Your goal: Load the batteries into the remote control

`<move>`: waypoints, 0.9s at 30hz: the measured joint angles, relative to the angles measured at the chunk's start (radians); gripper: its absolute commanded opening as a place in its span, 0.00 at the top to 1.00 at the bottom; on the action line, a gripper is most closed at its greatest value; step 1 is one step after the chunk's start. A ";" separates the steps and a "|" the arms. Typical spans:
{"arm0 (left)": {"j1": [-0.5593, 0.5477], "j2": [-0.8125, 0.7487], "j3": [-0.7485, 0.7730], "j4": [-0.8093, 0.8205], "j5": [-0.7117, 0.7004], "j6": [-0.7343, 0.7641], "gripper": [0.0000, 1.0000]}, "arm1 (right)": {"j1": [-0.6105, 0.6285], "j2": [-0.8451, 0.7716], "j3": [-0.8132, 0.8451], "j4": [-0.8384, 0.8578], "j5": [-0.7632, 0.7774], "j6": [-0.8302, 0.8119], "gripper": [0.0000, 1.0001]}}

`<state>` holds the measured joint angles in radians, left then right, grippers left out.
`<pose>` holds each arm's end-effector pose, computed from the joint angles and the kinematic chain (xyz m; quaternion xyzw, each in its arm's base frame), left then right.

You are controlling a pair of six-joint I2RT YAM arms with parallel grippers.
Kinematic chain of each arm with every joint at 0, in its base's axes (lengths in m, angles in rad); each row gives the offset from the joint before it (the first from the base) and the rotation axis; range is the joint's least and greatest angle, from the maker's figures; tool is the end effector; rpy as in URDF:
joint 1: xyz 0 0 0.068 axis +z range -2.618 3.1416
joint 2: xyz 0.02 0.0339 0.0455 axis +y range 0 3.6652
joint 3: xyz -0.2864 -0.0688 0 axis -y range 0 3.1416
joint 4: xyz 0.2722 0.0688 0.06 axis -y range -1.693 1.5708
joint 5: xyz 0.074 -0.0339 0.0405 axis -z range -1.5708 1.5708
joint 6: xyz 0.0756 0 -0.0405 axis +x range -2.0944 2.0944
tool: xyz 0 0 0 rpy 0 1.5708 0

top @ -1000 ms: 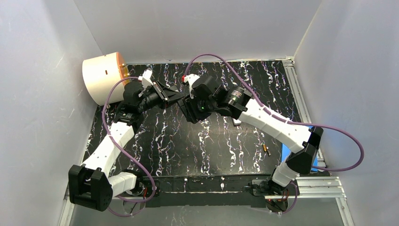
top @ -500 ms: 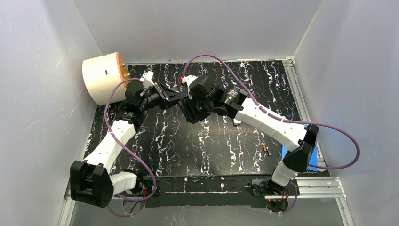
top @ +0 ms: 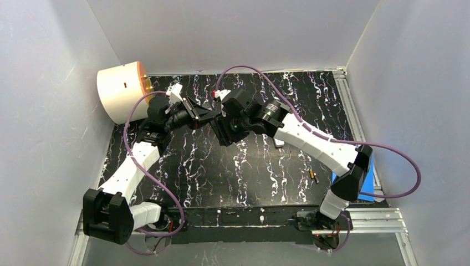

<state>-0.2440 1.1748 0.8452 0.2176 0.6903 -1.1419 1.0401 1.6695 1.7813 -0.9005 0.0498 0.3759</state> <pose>0.2969 -0.1235 0.3316 -0.1014 0.7299 -0.5947 0.3213 0.2145 0.3581 0.3824 -0.2924 0.8768 0.2303 0.3044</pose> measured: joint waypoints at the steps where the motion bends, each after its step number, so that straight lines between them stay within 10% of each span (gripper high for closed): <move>1: 0.000 0.000 -0.002 0.008 0.003 -0.001 1.00 | 0.000 0.005 0.009 -0.008 -0.001 -0.002 0.50; 27: -0.005 0.016 -0.053 0.148 0.098 -0.183 1.00 | -0.002 0.163 0.203 -0.197 -0.058 -0.013 0.40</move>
<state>-0.2489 1.1908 0.7925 0.3656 0.7887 -1.3247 1.0382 1.8324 1.9842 -1.0977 -0.0078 0.3634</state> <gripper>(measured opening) 0.164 0.587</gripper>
